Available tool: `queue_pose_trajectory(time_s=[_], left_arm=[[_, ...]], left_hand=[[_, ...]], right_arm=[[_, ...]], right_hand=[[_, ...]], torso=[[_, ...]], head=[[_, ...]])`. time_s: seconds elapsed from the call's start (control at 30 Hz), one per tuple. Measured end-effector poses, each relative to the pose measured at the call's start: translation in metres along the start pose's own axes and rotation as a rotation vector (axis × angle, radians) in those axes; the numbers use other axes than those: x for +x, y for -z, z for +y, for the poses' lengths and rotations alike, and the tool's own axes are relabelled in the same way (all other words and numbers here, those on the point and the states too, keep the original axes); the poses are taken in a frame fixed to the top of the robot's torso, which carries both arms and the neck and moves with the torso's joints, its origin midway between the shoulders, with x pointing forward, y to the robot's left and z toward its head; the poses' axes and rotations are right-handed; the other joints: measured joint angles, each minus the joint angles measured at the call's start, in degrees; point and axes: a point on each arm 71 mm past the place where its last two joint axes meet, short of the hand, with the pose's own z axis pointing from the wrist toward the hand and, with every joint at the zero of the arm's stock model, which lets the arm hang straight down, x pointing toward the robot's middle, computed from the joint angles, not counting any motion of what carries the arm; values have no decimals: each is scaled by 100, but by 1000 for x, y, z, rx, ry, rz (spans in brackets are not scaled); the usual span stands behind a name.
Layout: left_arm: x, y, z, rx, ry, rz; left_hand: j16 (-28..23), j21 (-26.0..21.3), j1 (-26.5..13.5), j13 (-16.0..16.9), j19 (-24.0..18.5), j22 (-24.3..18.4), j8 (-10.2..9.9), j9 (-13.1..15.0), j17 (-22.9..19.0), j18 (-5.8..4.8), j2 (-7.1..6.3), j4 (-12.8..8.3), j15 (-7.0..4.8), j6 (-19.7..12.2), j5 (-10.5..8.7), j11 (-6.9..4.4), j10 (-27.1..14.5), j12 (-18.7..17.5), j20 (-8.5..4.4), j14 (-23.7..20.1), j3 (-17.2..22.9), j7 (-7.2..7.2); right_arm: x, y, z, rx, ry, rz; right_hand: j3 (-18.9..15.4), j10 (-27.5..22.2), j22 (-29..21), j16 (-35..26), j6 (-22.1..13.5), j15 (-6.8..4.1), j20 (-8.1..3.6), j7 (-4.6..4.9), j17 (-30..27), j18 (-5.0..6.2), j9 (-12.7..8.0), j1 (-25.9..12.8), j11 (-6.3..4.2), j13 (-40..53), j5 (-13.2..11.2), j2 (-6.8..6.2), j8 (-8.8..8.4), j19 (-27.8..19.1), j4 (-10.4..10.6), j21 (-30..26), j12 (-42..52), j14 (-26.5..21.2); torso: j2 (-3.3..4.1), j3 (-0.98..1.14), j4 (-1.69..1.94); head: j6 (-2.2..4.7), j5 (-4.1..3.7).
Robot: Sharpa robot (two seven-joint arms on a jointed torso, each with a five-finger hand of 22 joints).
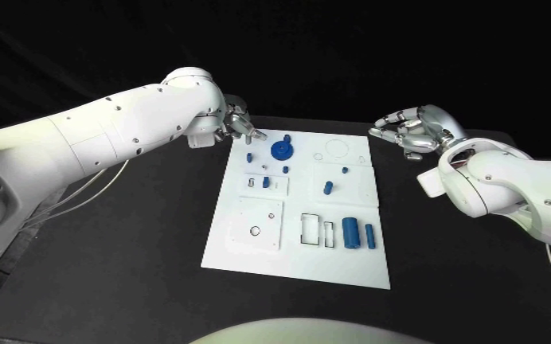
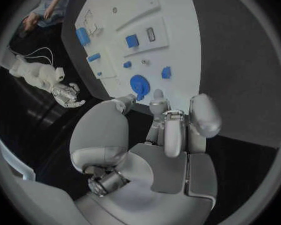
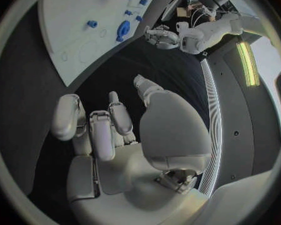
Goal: Assemble the parts on the task board
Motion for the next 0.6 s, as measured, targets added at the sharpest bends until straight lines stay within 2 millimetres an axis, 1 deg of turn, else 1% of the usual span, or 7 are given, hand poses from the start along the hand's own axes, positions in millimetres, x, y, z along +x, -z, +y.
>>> queue_pose_trajectory(time_s=[0.23,0.6], left_arm=[[0,-9,8,-37,-1,2],[-1,-17,15,-70,2,2]], left_hand=[[0,0,0,0,0,3,0,0,0,0,0,0,0,0,0,0,0,0,0,0,0,0],[0,0,11,0,0,3,0,-5,-1,0,3,-4,0,0,0,0,0,0,0,0,-4,0]], right_arm=[[0,0,0,-1,0,0],[0,0,0,-2,0,-2]], right_hand=[[0,0,0,0,0,0,0,0,0,0,0,0,0,0,0,0,0,0,0,0,0,0],[0,0,0,0,-21,0,0,-21,-1,0,0,0,0,0,0,0,0,0,0,0,0,0]], torso=[[0,-1,5],[-1,4,-2]], head=[[-15,13],[-3,59]])
